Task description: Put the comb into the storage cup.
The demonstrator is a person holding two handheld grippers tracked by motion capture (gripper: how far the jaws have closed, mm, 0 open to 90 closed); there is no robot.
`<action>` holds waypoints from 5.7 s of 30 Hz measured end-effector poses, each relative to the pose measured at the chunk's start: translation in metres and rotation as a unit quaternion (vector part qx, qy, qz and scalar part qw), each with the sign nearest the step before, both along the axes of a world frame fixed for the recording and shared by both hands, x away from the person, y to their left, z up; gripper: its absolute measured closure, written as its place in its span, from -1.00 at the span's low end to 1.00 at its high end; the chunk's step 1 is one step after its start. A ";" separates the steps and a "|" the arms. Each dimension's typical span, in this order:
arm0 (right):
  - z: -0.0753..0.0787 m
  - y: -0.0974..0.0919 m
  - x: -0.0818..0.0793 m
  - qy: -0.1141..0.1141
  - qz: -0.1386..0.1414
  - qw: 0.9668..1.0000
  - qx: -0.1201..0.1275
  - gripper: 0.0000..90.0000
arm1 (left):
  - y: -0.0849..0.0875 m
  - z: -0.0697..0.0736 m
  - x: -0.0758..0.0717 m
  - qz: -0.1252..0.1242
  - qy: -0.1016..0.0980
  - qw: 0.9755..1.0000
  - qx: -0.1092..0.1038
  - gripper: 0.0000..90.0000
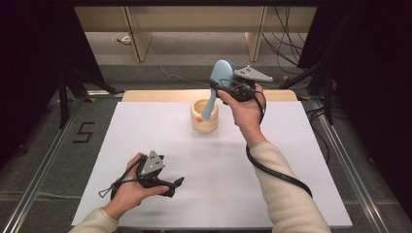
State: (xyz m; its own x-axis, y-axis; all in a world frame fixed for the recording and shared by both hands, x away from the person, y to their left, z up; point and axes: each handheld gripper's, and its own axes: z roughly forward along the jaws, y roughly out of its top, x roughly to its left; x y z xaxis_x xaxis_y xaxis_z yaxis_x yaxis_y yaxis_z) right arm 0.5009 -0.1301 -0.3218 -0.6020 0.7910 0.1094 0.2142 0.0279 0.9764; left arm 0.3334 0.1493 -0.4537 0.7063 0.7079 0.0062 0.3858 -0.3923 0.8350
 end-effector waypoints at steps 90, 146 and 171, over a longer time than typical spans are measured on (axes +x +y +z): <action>-0.002 0.013 0.029 -0.002 -0.032 0.999 -0.012 0.13 | -0.002 0.000 0.000 -0.003 0.003 1.000 0.000 -1.00; -0.021 0.020 0.045 0.003 -0.056 0.998 -0.029 0.13 | -0.003 -0.003 0.000 -0.005 0.007 1.000 0.000 -1.00; -0.027 0.023 0.050 0.004 -0.058 0.998 -0.035 0.13 | -0.004 -0.003 0.001 -0.005 0.007 1.000 -0.002 -1.00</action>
State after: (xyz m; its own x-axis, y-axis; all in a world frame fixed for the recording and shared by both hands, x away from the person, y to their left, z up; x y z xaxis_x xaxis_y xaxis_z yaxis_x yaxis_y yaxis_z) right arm 0.5505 -0.1072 -0.3493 -0.5060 0.8607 0.0561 0.2273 0.0703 0.9713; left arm 0.3343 0.1458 -0.4569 0.7139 0.7003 -0.0060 0.3924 -0.3929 0.8316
